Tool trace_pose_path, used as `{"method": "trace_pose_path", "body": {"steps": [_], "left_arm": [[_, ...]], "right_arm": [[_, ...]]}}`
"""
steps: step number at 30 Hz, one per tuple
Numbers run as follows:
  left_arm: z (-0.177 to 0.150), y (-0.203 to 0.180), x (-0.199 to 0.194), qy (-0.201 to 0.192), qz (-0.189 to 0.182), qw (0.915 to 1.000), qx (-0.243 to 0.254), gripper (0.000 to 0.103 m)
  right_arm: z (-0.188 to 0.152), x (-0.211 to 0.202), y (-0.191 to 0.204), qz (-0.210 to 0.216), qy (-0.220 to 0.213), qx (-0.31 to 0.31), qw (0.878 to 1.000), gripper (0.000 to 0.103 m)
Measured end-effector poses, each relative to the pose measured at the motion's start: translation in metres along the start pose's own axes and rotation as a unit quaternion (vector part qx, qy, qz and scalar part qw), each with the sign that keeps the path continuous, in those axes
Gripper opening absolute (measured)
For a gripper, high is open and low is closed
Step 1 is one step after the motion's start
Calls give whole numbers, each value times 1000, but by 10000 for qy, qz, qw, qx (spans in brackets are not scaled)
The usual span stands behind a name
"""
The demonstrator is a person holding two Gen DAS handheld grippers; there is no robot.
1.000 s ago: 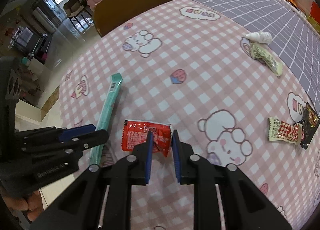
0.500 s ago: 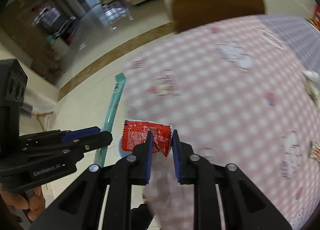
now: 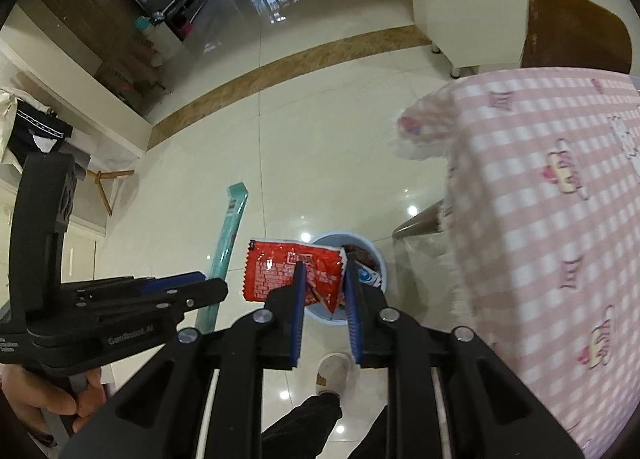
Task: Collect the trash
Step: 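Carry both packets over the blue bucket and open both tools to drop them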
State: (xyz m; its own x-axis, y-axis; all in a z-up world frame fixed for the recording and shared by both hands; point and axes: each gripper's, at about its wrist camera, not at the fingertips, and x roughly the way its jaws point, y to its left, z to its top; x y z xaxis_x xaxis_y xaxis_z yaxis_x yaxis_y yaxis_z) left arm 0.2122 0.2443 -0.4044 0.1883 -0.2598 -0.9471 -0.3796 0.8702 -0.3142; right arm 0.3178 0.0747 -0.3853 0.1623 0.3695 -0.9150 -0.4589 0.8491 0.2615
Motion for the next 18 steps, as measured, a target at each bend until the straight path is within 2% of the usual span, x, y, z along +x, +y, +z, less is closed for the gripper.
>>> {"method": "trace_pose_path", "body": {"steps": [7, 8, 9, 10, 18], "left_arm": [[15, 11, 5, 129, -191, 9997, -65, 29], [16, 13, 6, 139, -218, 9996, -84, 34], [18, 15, 5, 133, -233, 9996, -104, 53], [19, 15, 5, 105, -222, 9996, -111, 58], [23, 24, 3, 128, -252, 9995, -144, 58]], "right_arm": [[-3, 9, 20, -184, 50, 58, 9998, 18], [-3, 9, 20, -202, 50, 77, 9998, 18], [-2, 10, 21, -226, 45, 107, 9997, 18], [-2, 11, 20, -251, 41, 137, 9996, 18], [-3, 19, 15, -286, 126, 261, 9992, 18]]}}
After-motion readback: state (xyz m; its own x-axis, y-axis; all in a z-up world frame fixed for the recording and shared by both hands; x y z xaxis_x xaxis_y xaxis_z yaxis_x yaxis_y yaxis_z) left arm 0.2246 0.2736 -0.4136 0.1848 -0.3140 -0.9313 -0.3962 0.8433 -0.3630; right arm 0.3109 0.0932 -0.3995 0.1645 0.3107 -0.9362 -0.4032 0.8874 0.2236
